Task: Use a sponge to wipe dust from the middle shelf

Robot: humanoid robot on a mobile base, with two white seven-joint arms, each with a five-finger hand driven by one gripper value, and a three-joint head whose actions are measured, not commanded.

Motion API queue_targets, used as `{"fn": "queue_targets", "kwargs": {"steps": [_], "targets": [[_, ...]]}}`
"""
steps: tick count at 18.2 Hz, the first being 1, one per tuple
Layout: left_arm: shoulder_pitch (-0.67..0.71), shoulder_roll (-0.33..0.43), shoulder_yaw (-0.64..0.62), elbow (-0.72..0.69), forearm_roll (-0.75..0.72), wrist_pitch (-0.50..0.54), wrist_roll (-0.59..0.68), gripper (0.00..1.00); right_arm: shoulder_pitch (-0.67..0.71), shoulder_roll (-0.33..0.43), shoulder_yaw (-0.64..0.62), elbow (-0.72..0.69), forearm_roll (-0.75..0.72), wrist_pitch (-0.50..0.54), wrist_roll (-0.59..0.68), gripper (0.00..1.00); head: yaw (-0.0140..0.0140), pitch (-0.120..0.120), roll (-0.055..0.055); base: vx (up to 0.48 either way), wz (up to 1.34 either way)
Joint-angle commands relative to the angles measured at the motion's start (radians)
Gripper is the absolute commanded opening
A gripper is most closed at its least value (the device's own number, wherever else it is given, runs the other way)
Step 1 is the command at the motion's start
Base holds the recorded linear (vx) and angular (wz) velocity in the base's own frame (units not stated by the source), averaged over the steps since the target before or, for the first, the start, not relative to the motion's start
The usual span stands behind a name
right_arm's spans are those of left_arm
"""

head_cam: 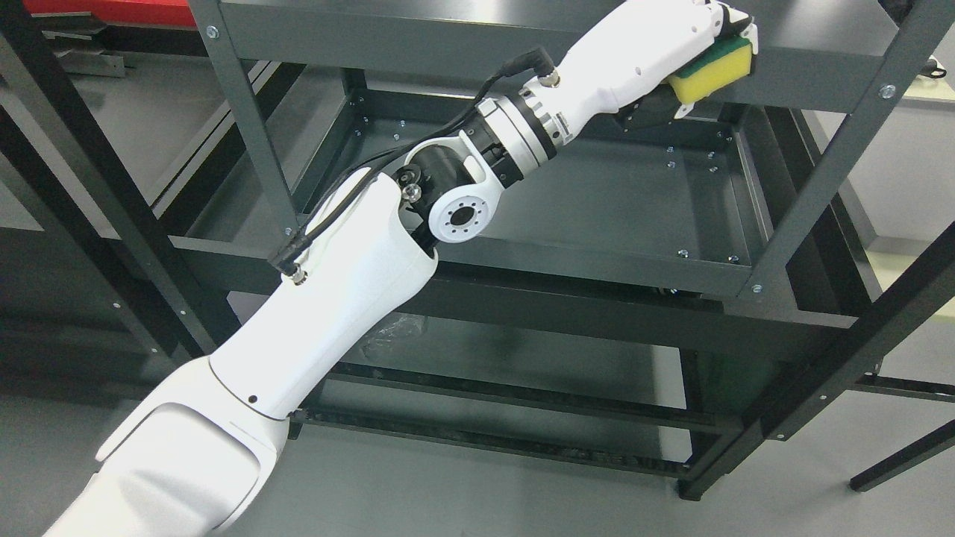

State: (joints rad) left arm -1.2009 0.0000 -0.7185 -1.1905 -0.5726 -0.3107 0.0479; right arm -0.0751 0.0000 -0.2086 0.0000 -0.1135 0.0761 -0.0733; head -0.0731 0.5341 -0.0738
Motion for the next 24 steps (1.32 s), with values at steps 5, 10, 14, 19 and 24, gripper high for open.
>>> {"fn": "queue_targets", "kwargs": {"steps": [5, 10, 14, 19, 24], "targets": [[0.131, 0.018, 0.382, -0.133, -0.012, -0.005, -0.17, 0.0, 0.0, -0.017, 0.0, -0.017, 0.0, 0.001, 0.0, 1.0, 0.0, 0.0, 0.0, 0.0, 0.0], [0.282, 0.018, 0.609, -0.323, -0.012, -0.066, -0.367, 0.0, 0.0, -0.017, 0.0, -0.017, 0.0, 0.001, 0.0, 1.0, 0.0, 0.0, 0.0, 0.0, 0.0], [0.331, 0.018, 0.782, -0.35, -0.01, -0.177, -0.457, 0.0, 0.0, -0.017, 0.0, -0.017, 0.0, 0.001, 0.0, 1.0, 0.0, 0.0, 0.0, 0.0, 0.0], [0.4, 0.127, 0.956, -0.347, 0.063, -0.245, -0.497, 0.0, 0.0, -0.017, 0.0, -0.017, 0.0, 0.001, 0.0, 1.0, 0.0, 0.0, 0.0, 0.0, 0.0], [0.466, 0.222, 1.091, -0.322, 0.126, -0.269, -0.494, 0.0, 0.0, -0.017, 0.0, -0.017, 0.0, 0.001, 0.0, 1.0, 0.0, 0.0, 0.0, 0.0, 0.0]]}}
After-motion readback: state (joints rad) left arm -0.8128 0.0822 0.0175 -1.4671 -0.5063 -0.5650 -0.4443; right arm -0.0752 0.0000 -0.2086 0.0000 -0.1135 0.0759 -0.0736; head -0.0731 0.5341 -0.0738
